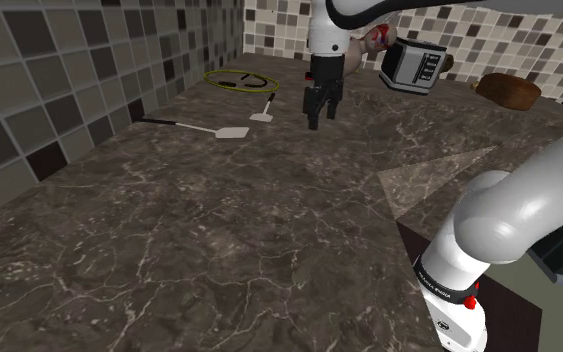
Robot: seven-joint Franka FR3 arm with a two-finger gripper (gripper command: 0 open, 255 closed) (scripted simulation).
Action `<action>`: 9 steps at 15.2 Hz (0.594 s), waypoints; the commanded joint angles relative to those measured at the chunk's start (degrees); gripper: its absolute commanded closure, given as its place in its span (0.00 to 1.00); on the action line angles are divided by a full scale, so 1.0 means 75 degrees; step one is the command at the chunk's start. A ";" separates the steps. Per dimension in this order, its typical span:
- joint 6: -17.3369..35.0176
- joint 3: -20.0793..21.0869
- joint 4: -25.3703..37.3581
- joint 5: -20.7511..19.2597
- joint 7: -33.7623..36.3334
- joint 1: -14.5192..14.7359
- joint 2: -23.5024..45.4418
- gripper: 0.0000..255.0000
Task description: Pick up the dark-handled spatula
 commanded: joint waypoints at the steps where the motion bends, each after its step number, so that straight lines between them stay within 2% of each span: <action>1: 0.0205 0.0084 0.0425 0.0029 -0.0129 0.0101 0.0522 0.00; 9: 0.0639 0.0447 0.2284 0.0038 -0.0607 0.0467 0.2404 0.00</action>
